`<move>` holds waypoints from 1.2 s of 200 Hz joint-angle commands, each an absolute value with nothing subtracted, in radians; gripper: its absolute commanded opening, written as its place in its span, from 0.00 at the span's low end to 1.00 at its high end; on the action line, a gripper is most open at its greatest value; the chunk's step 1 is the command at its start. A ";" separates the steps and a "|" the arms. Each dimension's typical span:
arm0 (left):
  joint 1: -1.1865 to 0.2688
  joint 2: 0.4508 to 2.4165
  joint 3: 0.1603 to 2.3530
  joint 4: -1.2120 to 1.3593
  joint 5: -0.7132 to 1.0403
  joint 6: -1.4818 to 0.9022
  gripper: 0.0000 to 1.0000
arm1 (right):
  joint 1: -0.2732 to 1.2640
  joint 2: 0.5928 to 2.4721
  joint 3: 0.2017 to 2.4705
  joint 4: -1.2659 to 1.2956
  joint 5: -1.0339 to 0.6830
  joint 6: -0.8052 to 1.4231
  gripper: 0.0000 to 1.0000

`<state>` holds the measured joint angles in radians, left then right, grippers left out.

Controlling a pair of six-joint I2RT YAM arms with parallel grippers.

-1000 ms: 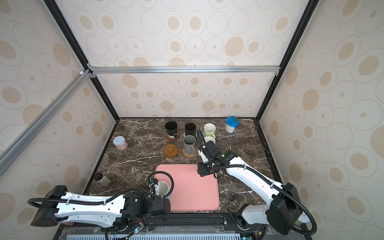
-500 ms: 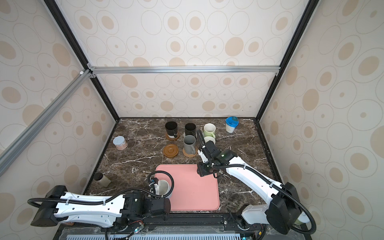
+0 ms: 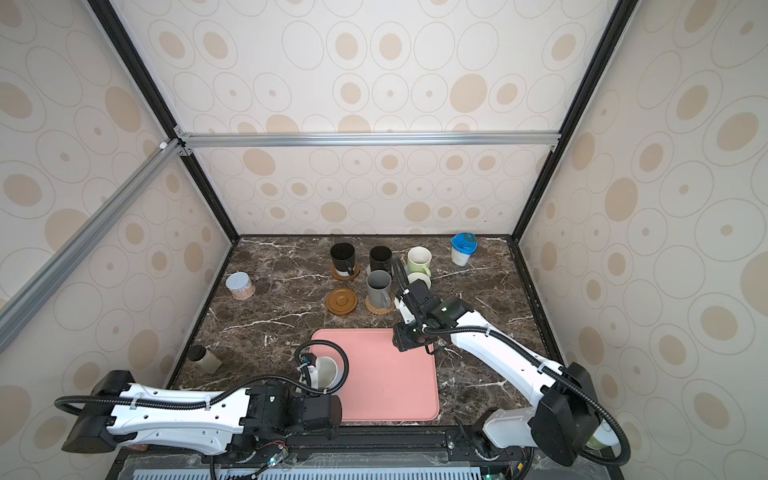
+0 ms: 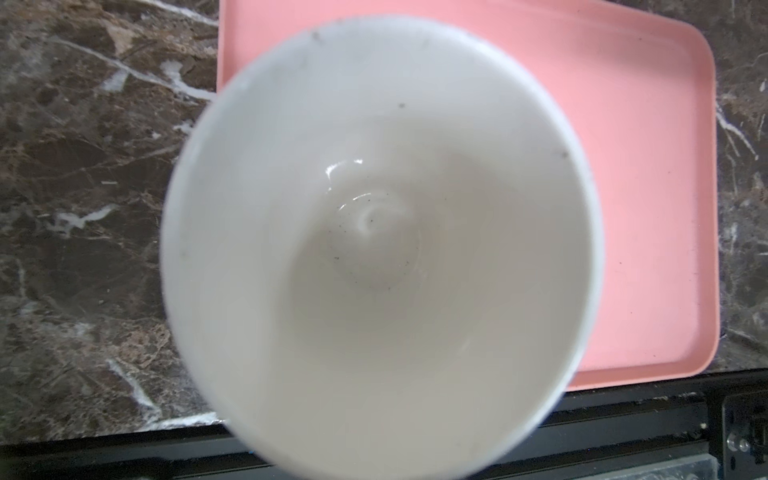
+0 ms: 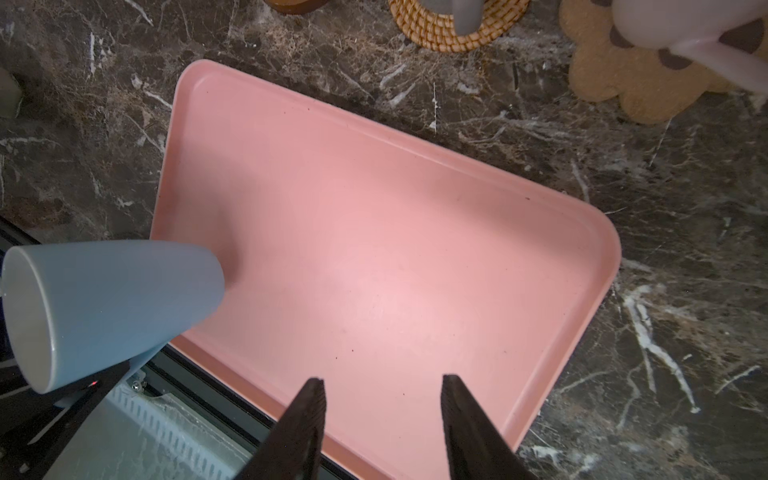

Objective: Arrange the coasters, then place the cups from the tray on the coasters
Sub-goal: 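Lower the left gripper into the white mug and close on its rim, then lift the white mug with the left gripper toward the empty wooden coaster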

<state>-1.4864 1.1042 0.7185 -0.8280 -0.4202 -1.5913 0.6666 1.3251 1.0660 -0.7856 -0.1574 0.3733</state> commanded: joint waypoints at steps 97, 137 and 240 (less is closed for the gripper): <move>-1.387 1.084 0.846 -0.882 -0.570 -1.504 0.00 | 0.669 1.300 1.079 -0.818 -0.143 0.369 0.49; -1.292 1.103 0.887 -0.840 -0.556 -1.383 0.00 | 0.669 1.289 1.074 -0.821 -0.143 0.371 0.49; -0.999 1.195 0.993 -0.683 -0.499 -1.092 0.00 | 0.669 1.218 1.068 -0.860 -0.120 0.367 0.49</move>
